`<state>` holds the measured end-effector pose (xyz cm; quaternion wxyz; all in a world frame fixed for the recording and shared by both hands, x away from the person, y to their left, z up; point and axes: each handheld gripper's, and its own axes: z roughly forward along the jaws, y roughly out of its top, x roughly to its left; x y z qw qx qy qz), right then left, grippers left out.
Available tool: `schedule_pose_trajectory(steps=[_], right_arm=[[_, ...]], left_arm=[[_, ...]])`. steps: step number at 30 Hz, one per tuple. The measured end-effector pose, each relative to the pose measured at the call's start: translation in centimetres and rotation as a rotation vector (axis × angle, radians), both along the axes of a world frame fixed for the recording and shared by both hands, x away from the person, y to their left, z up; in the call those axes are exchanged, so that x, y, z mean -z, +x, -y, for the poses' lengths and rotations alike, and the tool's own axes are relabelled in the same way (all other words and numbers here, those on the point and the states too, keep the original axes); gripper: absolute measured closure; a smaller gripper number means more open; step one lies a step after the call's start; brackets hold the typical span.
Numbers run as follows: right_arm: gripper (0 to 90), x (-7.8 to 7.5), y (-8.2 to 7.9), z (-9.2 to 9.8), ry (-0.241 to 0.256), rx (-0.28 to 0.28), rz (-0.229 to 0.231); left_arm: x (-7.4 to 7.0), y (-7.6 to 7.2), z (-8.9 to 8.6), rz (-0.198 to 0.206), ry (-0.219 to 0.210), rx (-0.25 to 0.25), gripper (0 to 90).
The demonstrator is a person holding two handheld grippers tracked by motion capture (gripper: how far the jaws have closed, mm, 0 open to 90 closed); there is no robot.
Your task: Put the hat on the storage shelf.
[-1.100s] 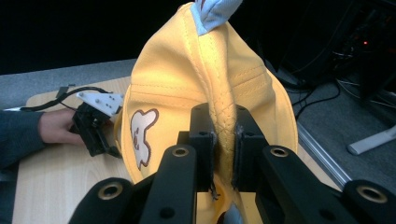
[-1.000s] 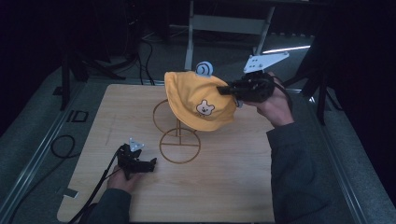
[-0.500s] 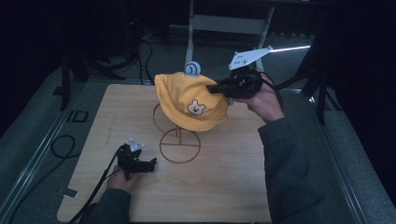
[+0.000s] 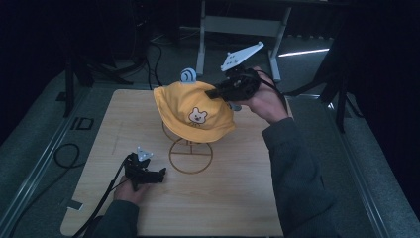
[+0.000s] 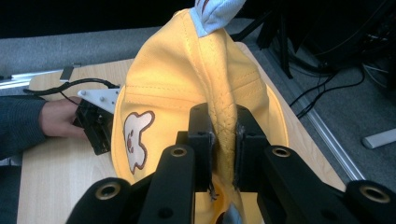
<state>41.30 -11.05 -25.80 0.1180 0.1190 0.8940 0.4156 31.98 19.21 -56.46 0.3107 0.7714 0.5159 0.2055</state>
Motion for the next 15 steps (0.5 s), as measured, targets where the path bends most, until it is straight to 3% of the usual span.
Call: schedule_pose_trajectory(steps=[15], right_arm=[[79.4, -0.4, 0.9, -3.6, -0.154, -0.005, -0.013]], left_arm=[[0.0, 0.0, 0.0, 0.003, 0.001, -0.003, 1.9]])
